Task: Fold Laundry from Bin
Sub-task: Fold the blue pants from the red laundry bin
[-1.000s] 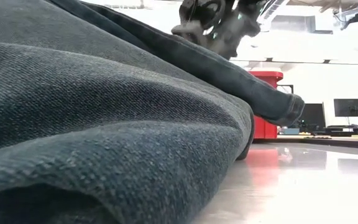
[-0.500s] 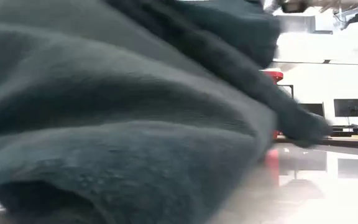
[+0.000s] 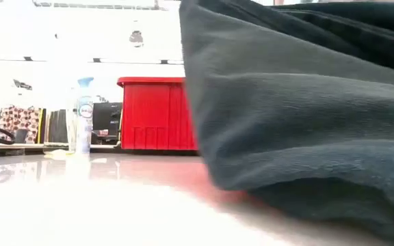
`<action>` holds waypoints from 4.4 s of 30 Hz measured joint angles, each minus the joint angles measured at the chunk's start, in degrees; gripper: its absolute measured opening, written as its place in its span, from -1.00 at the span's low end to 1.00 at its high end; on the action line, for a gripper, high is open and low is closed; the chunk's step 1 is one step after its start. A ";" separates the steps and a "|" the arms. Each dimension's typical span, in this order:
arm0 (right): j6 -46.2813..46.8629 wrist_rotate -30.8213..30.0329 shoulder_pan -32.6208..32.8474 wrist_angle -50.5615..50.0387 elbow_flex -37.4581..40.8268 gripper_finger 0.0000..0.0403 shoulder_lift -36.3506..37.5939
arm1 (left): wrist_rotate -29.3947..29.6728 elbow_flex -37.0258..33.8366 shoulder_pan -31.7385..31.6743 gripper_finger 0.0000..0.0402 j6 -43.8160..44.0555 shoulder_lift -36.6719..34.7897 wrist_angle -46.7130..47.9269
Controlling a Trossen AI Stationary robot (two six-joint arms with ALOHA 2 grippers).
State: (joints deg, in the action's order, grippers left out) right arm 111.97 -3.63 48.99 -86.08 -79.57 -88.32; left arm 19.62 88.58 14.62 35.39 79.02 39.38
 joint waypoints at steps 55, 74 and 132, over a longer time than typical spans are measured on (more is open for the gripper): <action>-6.41 -9.37 2.84 17.78 0.04 0.30 -6.27 | -26.88 -19.06 -9.19 -0.77 -31.67 16.86 -34.19; -37.38 -30.61 -14.66 23.57 -0.22 0.29 3.33 | -16.10 21.99 -5.77 -0.82 -40.52 11.36 13.06; -90.25 11.84 -22.75 21.20 -38.22 -0.80 -12.54 | 8.83 25.79 17.60 0.10 -4.91 -1.25 30.47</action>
State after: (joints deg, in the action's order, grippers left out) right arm 21.72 8.21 26.25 -64.88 -117.79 -100.86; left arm 28.45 114.37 32.23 30.48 77.77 69.85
